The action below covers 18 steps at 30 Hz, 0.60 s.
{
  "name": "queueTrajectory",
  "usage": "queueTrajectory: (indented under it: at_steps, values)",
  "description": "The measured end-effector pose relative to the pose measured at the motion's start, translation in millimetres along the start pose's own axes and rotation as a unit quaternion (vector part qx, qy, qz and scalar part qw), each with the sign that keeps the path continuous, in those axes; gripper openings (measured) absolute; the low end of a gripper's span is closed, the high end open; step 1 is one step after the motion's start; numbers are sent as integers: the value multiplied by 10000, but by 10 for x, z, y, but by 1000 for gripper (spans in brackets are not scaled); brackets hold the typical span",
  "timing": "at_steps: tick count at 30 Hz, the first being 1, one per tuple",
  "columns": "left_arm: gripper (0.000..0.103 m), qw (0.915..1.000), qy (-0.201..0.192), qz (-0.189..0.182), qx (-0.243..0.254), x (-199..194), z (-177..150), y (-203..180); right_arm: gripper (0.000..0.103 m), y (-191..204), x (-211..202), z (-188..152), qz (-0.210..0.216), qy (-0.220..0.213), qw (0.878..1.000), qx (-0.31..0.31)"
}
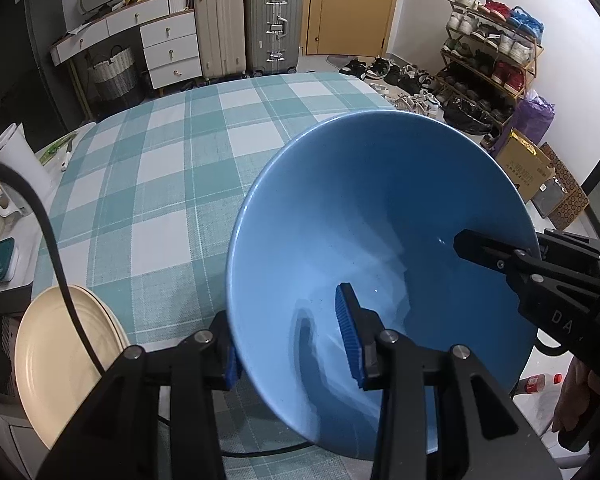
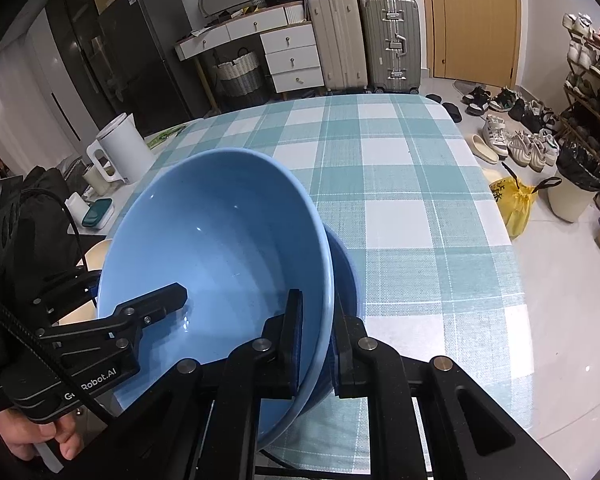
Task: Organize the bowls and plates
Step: 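Lower the nested blue bowls into the last blue bowl with both grippers, then open both grippers and withdraw them from the stacked blue bowls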
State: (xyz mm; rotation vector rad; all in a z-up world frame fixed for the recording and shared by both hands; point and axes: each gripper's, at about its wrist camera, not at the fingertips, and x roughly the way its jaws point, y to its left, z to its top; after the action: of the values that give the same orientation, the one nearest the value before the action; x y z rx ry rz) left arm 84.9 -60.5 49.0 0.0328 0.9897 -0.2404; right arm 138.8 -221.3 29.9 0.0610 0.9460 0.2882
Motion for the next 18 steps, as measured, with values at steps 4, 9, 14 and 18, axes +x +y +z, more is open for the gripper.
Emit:
queueTrajectory:
  at_steps: [4,9,14,18]
  values:
    - [40,10000,-70,71,1,8,-24,-33,11,-5,-32,33,-12,-96,9999,26]
    - [40,9999,-122,90,-45,11,-40,-24,11,5,-37,31,-39,-110,9999,-11]
    - [41,9998,-110,96,-113,31,-48,4,11,19,-63,14,-46,-189,9998,32]
    - [43,9998,-73,142,-140,78,-80,-1,12,46,-96,23,-47,-234,9997,7]
